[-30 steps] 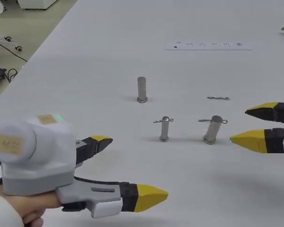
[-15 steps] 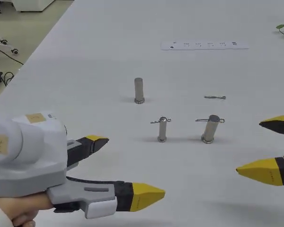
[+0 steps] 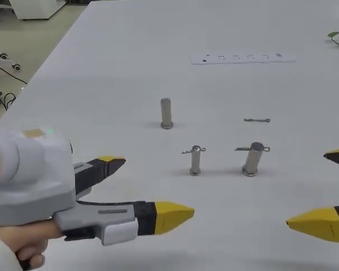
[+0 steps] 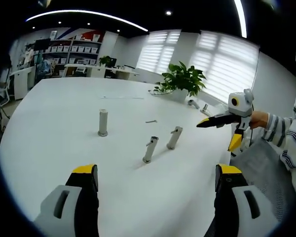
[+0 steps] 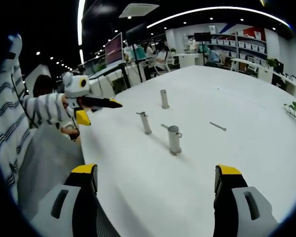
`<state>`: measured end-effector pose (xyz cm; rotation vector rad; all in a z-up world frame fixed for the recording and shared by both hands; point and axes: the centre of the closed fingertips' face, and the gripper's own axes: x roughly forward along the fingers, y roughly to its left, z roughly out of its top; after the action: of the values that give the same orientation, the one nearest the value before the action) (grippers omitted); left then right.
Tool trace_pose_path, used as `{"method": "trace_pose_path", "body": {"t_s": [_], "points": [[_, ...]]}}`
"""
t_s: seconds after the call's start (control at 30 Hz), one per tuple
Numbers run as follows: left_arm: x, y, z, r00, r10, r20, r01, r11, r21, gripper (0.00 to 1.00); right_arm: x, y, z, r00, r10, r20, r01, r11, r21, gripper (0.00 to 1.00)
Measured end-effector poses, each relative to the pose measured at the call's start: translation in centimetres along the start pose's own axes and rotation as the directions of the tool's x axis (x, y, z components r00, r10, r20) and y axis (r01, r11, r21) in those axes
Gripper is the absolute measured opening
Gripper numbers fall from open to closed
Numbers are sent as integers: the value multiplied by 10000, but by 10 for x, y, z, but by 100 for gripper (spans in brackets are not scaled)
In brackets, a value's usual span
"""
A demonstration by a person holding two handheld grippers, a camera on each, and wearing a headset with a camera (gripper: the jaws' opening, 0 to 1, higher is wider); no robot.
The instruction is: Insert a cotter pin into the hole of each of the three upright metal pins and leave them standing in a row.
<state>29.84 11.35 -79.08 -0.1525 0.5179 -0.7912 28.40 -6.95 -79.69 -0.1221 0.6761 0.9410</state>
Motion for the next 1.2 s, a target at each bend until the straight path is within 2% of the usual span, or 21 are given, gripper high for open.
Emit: {"method": "trace_pose_path", "body": {"t_s": [0.1,0.3,0.37,0.43,0.5,0.6,0.67,0.73,0.77,0.83,0.93,1.0,1.07,1.2], "points": [[7,11,14,9992,294,282,-297,9995,87,95,0,0,0,10000,-17,17,17,10000,34,100],[24,23,35,9980,375,510,-395,9985,390,90,1,2,-1,10000,54,-4,-54,9999,120,100],[32,27,43,9965,425,714,-452,9983,371,89,1,2,-1,10000,29,8,-29,9999,151,100],[40,32,49,9948,485,898,-495,9987,91,87,1,3,-1,10000,47,44,-48,9997,241,100],[46,41,56,9897,828,1172,-811,9965,-189,84,1,2,-1,10000,20,70,-22,9995,303,99],[54,55,64,9833,1205,1364,-1163,9925,-386,81,0,2,-2,10000,9,85,-12,9992,407,99],[59,61,67,9810,1351,1396,-1319,9907,-323,79,-1,1,-3,10000,-1,80,-2,9990,457,99],[62,75,73,9697,1934,1493,-1984,9799,188,69,-1,1,-3,10000,-12,92,8,9988,493,99],[64,81,74,9647,2224,1412,-2297,9725,378,61,-1,0,-4,10000,-11,93,6,9987,507,99],[72,87,73,9646,2304,1286,-2364,9711,333,54,-1,0,-4,9999,-12,102,6,9986,533,99],[82,96,70,9641,2450,1028,-2488,9682,257,55,-2,-1,-4,9999,-24,147,15,9982,595,99],[88,100,67,9625,2582,830,-2625,9638,459,52,-2,-2,-5,9999,-51,141,42,9982,599,99],[94,102,65,9646,2535,720,-2573,9651,486,48,-3,-2,-5,9999,-74,139,65,9980,632,98],[102,108,58,9637,2636,424,-2668,9577,1077,44,-3,-3,-5,9999,-95,102,88,9977,674,98]]}}
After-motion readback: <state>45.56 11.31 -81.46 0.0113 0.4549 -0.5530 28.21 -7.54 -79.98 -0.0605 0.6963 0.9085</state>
